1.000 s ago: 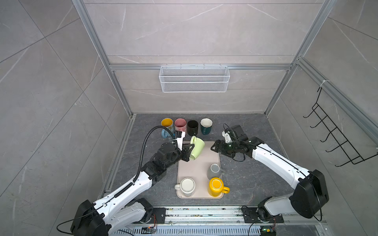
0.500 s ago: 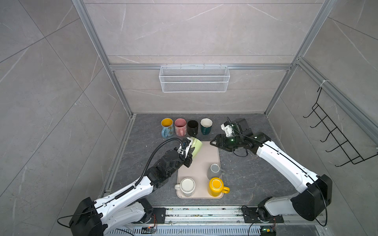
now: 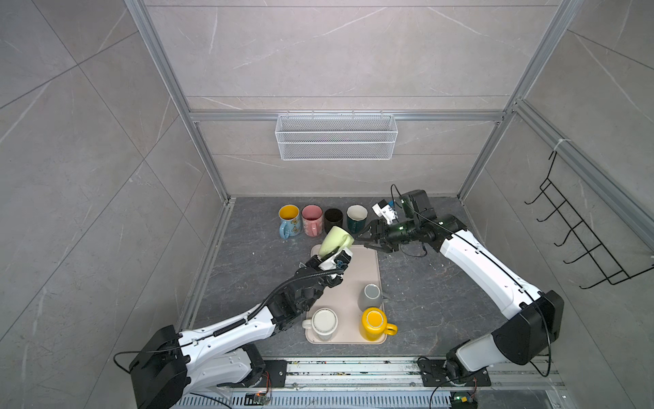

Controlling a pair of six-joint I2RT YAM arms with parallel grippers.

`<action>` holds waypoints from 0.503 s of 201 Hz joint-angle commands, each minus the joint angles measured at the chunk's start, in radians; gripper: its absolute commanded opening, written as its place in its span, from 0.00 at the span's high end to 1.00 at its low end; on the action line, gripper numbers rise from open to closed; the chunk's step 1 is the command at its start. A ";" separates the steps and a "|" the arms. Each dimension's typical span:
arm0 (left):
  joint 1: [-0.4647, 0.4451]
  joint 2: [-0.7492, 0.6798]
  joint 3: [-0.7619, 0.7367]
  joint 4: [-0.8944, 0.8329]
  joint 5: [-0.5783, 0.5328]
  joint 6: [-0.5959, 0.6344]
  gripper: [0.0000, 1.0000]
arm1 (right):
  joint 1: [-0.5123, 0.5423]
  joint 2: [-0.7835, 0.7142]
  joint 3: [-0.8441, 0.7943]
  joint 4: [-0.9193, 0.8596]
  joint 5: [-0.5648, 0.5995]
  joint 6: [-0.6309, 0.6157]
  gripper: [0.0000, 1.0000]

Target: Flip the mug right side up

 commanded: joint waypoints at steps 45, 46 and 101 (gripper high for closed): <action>-0.031 0.099 0.005 0.514 -0.141 0.338 1.00 | -0.021 0.019 0.049 0.010 -0.106 0.063 0.43; -0.032 0.102 0.005 0.522 -0.144 0.342 1.00 | -0.021 0.020 0.049 0.010 -0.106 0.064 0.43; -0.036 0.242 0.013 0.784 -0.173 0.534 1.00 | -0.031 0.033 0.098 -0.002 -0.118 0.065 0.41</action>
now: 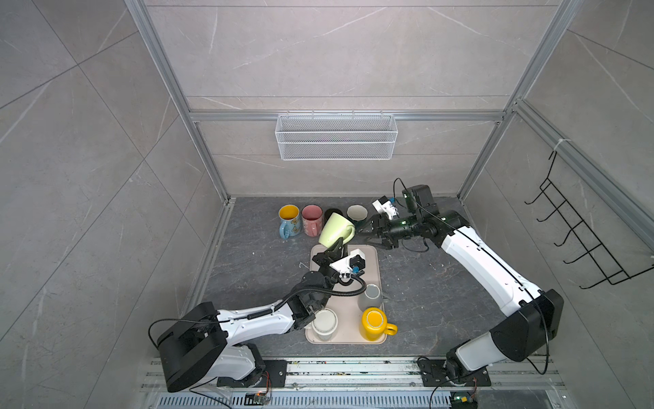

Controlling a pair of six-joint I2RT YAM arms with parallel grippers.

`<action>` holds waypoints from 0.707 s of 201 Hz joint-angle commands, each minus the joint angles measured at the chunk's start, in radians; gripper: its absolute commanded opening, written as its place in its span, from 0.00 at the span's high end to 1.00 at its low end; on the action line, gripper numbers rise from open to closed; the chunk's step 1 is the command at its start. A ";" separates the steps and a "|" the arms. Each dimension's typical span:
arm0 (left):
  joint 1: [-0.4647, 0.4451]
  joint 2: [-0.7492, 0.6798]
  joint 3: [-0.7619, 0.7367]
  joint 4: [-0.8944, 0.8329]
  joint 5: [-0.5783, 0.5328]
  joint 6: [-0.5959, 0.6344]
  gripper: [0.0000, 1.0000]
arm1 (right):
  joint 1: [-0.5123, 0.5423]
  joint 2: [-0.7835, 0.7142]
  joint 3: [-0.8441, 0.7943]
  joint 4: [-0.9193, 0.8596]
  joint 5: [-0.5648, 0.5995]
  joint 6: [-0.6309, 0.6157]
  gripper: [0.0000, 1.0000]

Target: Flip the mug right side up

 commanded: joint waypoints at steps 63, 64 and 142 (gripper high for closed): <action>-0.015 0.109 0.069 0.376 0.004 0.275 1.00 | -0.013 0.027 0.046 0.005 -0.018 -0.004 0.40; -0.015 0.109 0.070 0.377 0.005 0.274 1.00 | -0.013 0.028 0.045 0.004 -0.018 -0.004 0.40; -0.026 0.118 0.084 0.378 0.022 0.342 1.00 | -0.014 0.075 0.089 -0.027 -0.009 -0.023 0.51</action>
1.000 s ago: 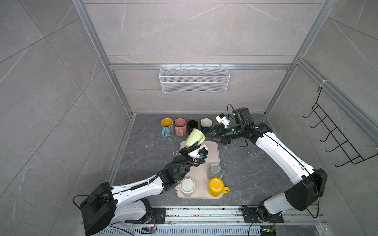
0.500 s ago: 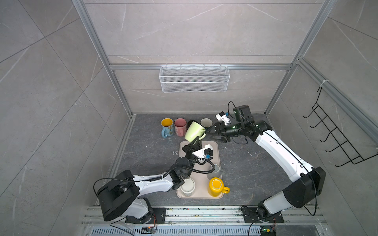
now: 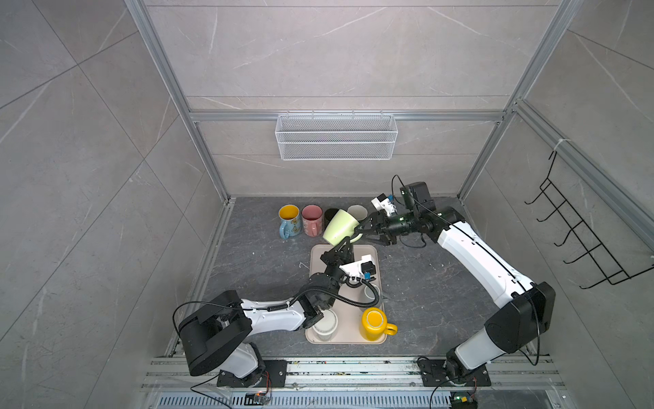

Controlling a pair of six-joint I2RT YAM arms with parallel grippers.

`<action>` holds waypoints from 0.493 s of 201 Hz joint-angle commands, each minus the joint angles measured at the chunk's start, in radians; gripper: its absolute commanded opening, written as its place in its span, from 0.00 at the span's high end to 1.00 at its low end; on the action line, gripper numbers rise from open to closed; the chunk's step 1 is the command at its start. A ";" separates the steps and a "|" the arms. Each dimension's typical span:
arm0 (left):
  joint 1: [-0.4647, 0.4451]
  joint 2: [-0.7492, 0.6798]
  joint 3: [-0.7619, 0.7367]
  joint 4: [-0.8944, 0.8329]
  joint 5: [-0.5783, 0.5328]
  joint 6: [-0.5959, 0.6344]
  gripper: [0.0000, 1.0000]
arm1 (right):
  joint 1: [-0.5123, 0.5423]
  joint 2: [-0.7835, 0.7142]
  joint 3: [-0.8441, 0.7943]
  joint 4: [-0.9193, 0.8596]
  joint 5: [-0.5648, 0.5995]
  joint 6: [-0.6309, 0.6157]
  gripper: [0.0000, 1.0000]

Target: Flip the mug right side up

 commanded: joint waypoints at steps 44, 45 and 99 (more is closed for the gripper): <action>-0.011 -0.023 0.059 0.192 0.031 0.073 1.00 | -0.004 0.045 0.082 -0.057 0.004 -0.042 0.60; -0.011 -0.023 0.059 0.192 0.031 0.073 1.00 | -0.004 0.046 0.083 -0.059 0.004 -0.043 0.61; -0.015 -0.028 0.059 0.191 0.041 0.084 1.00 | -0.005 0.077 0.137 -0.147 0.006 -0.080 0.71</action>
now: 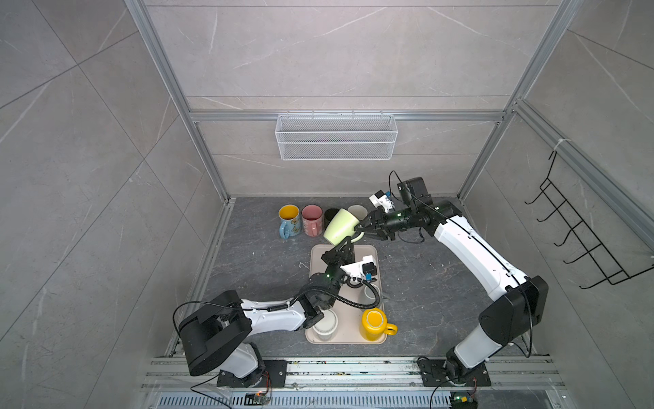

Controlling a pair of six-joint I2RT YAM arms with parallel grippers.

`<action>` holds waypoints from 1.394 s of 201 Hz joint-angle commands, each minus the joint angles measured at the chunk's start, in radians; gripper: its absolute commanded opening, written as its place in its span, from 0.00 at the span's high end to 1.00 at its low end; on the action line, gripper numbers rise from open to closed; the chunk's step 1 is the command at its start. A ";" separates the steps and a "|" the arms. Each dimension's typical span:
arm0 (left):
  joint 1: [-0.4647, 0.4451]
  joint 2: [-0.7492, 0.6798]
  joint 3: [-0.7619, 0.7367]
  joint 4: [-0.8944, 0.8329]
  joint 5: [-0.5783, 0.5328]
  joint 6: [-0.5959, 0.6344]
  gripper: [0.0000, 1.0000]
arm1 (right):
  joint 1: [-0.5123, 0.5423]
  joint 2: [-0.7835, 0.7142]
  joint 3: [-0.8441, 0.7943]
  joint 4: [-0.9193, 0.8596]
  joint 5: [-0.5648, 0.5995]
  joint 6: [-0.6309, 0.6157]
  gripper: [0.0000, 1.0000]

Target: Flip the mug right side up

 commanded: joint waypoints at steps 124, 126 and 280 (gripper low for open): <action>-0.012 -0.030 0.059 0.185 0.043 0.063 1.00 | -0.003 0.061 0.083 -0.165 0.005 -0.086 0.84; -0.011 -0.030 0.059 0.185 0.043 0.063 1.00 | -0.004 0.062 0.084 -0.165 0.007 -0.087 0.86; -0.034 0.005 0.113 0.184 -0.070 0.064 0.56 | -0.003 -0.005 -0.004 -0.074 0.034 -0.062 1.00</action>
